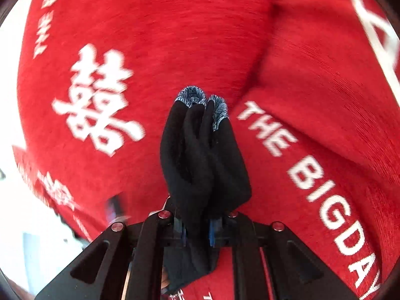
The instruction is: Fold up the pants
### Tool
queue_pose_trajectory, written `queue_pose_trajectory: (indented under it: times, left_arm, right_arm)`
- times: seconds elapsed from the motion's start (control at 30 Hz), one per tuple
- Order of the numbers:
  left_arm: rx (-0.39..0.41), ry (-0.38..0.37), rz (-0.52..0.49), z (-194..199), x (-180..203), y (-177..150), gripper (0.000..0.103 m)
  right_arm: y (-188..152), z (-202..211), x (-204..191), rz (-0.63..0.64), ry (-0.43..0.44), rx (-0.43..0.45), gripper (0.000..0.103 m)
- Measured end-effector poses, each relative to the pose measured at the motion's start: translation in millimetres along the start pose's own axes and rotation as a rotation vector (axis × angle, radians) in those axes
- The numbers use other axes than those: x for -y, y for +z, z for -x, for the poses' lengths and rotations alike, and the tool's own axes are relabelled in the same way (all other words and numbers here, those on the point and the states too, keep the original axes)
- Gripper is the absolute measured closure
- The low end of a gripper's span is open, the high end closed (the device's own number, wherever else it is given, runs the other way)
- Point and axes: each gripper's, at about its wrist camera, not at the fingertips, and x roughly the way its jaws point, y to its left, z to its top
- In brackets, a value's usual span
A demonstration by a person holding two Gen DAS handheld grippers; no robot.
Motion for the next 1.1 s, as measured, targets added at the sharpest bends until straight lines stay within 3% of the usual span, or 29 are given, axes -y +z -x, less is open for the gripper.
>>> queue_pose_trajectory:
  times: [0.03,0.1,0.2,0.3,0.4,0.43,0.47,0.53,0.6,0.67,0.77,0.83,0.9,1.0,1.03,1.1]
  left_arm:
    - [0.039,0.009,-0.004,2.1,2.3,2.2,0.034]
    - [0.037,0.015,-0.031,3.0,5.6,3.6,0.034]
    - [0.020,-0.065,0.028,11.1,-15.6,3.6,0.034]
    - [0.069,-0.081,0.055,30.2,-48.6,-8.1,0.034]
    - [0.116,-0.084,0.067,49.8,-92.6,-25.2,0.034]
    - [0.126,-0.077,0.080,55.0,-118.0,-34.7,0.032]
    - [0.126,-0.068,0.095,57.4,-138.9,-42.0,0.023]
    - [0.128,-0.050,0.128,60.6,-180.3,-57.7,0.021]
    - [0.113,-0.036,0.156,62.7,-227.4,-89.9,0.021]
    - [0.088,-0.024,0.170,59.7,-260.6,-101.7,0.021]
    - [0.035,-0.004,0.183,43.7,-310.5,-131.7,0.021]
    - [0.010,-0.008,0.192,41.8,-332.1,-144.6,0.021]
    - [-0.002,-0.031,0.206,37.0,-347.2,-153.2,0.021]
    - [-0.006,-0.094,0.212,37.3,-350.8,-157.8,0.021]
    - [-0.005,-0.125,0.210,40.0,-346.9,-155.0,0.021]
    - [0.002,-0.196,0.200,43.8,-338.9,-152.7,0.021]
  right_arm:
    - [-3.8,0.7,-8.8,0.030,0.002,-0.004,0.090]
    - [-5.6,0.4,-27.3,0.077,0.003,-0.008,0.090]
    - [-15.4,-3.0,-66.6,0.197,-0.011,-0.029,0.090]
    - [-40.5,-17.0,-110.3,0.345,-0.063,-0.059,0.090]
    - [-75.4,-35.0,-148.1,0.478,-0.110,-0.091,0.090]
    - [-88.8,-43.7,-157.3,0.509,-0.123,-0.104,0.090]
    - [-105.3,-56.6,-167.3,0.538,-0.143,-0.119,0.090]
    - [-133.1,-80.7,-177.5,0.574,-0.178,-0.147,0.089]
    - [-171.2,-117.9,-185.6,0.629,-0.235,-0.178,0.088]
    - [-212.7,-163.9,-183.3,0.668,-0.306,-0.226,0.087]
    - [-264.7,-218.0,-168.3,0.718,-0.435,-0.292,0.080]
    - [-299.4,-237.1,-170.7,0.861,-0.598,-0.254,0.078]
    - [-328.5,-236.9,-190.3,1.033,-0.682,-0.235,0.060]
    - [-353.2,-222.5,-210.4,1.139,-0.639,-0.303,0.049]
    - [-351.9,-212.1,-213.8,1.098,-0.575,-0.347,0.049]
    - [-322.6,-186.7,-206.5,0.819,-0.442,-0.381,0.048]
